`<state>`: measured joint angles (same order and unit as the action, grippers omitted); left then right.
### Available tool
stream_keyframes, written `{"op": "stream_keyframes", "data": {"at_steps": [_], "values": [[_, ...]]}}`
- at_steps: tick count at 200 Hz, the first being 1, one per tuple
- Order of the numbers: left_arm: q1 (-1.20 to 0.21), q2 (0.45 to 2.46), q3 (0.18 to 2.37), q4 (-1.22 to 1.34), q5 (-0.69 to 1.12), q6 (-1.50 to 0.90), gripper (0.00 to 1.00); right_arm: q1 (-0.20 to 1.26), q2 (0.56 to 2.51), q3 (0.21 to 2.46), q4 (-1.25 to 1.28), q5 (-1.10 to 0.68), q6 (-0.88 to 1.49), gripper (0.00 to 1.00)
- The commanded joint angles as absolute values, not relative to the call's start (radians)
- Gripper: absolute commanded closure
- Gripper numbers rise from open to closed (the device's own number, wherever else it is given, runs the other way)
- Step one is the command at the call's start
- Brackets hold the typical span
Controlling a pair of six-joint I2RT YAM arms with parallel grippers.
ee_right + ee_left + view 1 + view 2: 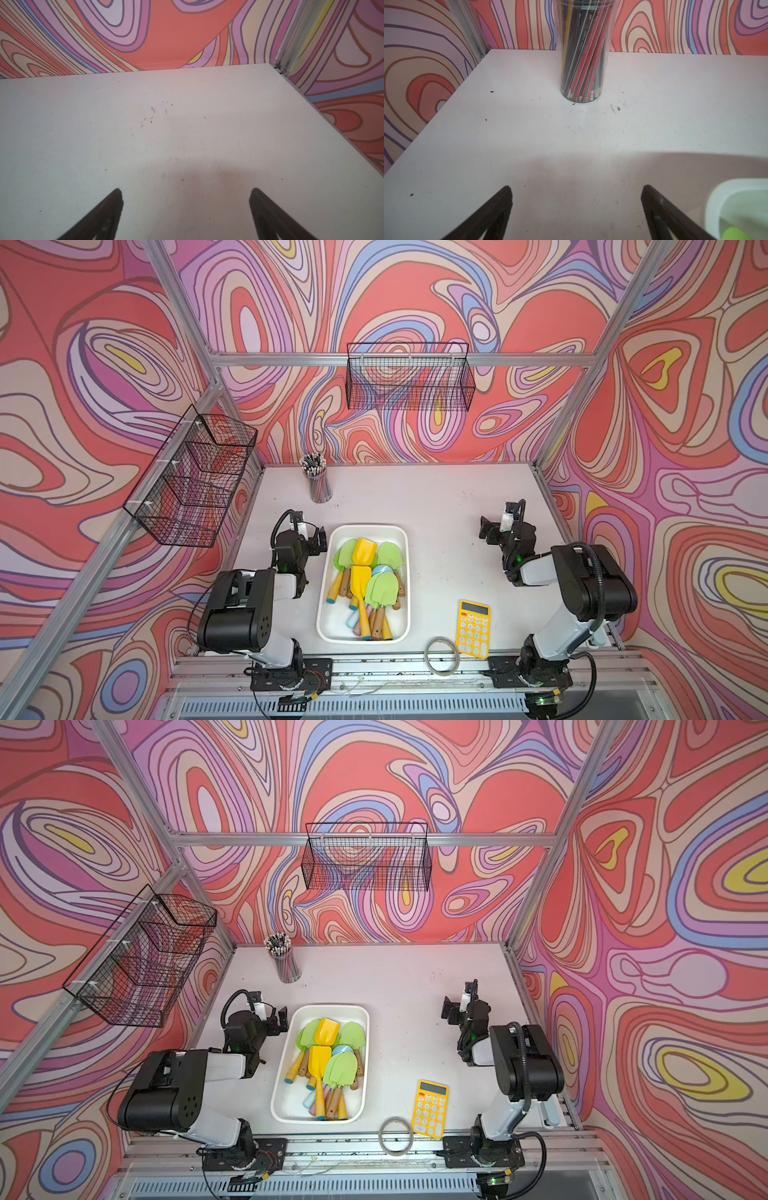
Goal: Take the shovel out of the storage box
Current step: Pick up the shovel from the storage box.
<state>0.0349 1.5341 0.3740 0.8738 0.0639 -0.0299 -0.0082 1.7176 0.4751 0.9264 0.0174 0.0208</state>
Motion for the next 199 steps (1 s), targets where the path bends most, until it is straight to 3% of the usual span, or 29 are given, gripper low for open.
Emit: {"op": "stream_keyframes", "data": {"at_steps": [1,85,106,175,199], "values": [[0.032,1.539,0.377,0.881,0.102,-0.021,0.0,-0.013,1.727,0.484,0.933,0.01,0.023,0.02],[0.031,1.539,0.379,0.879,0.099,-0.023,0.0,-0.013,1.727,0.483,0.934,0.011,0.024,0.02],[0.032,1.531,0.354,0.916,-0.021,-0.072,0.0,-0.014,1.728,0.485,0.932,0.006,0.027,0.02],[0.031,1.535,0.351,0.926,-0.031,-0.072,0.0,-0.014,1.727,0.484,0.935,0.005,0.028,0.02],[0.017,1.512,0.313,0.976,-0.129,-0.091,0.0,-0.014,1.723,0.477,0.941,0.004,0.028,0.02]]}}
